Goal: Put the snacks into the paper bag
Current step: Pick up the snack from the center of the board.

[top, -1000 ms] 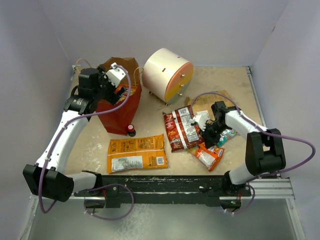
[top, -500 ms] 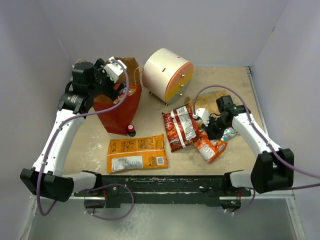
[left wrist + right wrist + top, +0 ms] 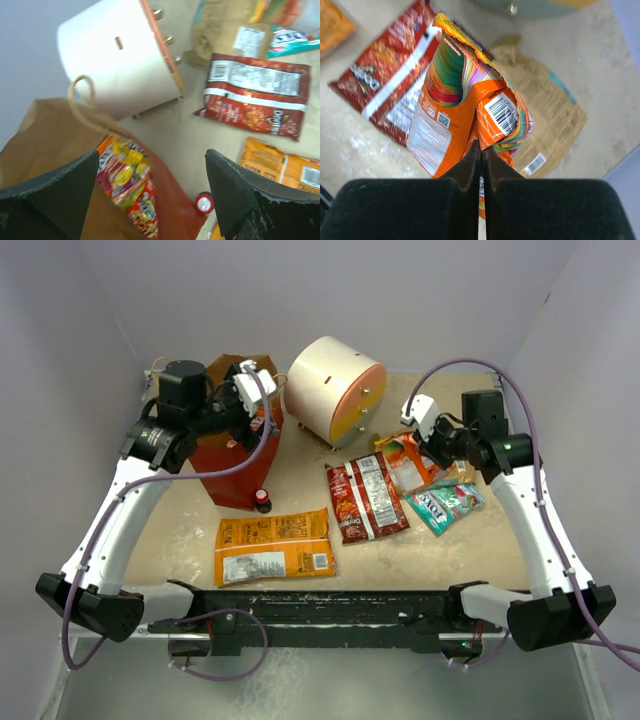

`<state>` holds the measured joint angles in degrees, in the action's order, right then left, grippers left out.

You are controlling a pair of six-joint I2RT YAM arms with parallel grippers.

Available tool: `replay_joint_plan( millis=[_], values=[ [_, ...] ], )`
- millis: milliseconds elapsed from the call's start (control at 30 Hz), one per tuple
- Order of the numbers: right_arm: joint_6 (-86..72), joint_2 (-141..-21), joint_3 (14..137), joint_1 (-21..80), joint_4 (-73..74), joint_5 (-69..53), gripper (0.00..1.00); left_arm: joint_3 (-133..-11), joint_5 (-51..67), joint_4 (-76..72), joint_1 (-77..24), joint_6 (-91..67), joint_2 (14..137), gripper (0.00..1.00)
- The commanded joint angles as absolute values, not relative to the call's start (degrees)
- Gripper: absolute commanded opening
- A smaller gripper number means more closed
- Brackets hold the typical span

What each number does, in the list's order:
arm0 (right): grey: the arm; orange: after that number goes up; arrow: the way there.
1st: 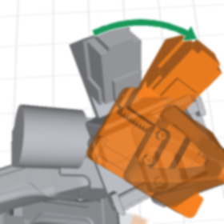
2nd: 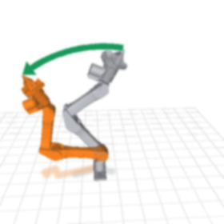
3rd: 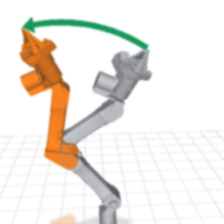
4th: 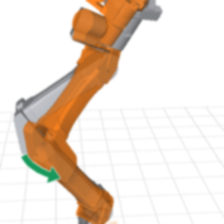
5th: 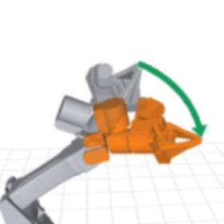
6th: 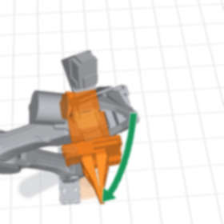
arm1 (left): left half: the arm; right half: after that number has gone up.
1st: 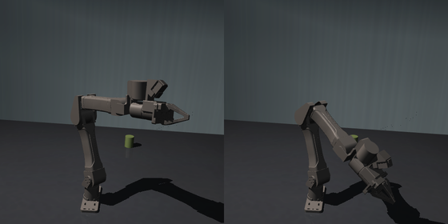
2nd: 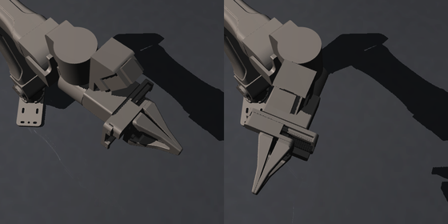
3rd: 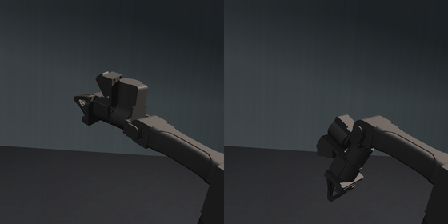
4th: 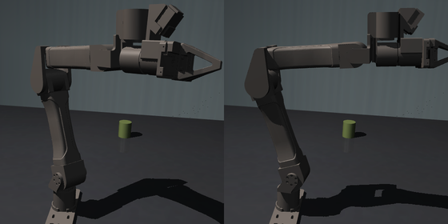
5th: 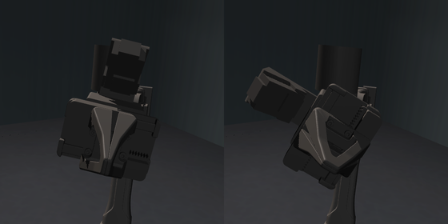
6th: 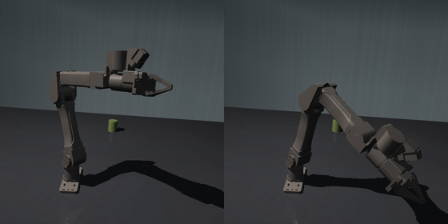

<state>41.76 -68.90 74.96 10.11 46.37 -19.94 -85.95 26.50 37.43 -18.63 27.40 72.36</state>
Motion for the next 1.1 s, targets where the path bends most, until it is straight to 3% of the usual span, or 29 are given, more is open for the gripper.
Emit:
replay_joint_plan(
  millis=[0, 233, 700, 800, 1067],
  values=[
    [35.1, -68.38, 79.5, 11.6, 36.7, -28.87, 0.0, -88.21, 33.53, 36.47, -22.47, 24.2, 73.52, 0.89],
    [30.43, -67.95, 76.47, 12.78, 23.46, -37.73, 0.0, -85.77, 47.86, 20.79, -24.57, 6.9, 77.07, 0.86],
    [26.39, -67.21, 72.71, 14.93, 15.91, -46.91, 0.0, -91.26, 50.54, 12.39, -29.4, -7.56, 89.6, 0.8],
    [26.07, -66.59, 71.91, 15.16, 15.16, -47.79, 0.0, -91.42, 50.36, 12.6, -31.18, -7.61, 90.74, 0.7],
    [29.13, -64.44, 67.62, 15.29, 14.38, -47.29, 0.0, -91.28, 51.12, 11.79, -32.87, -9.66, 92.0, 0.32]
  ],
)
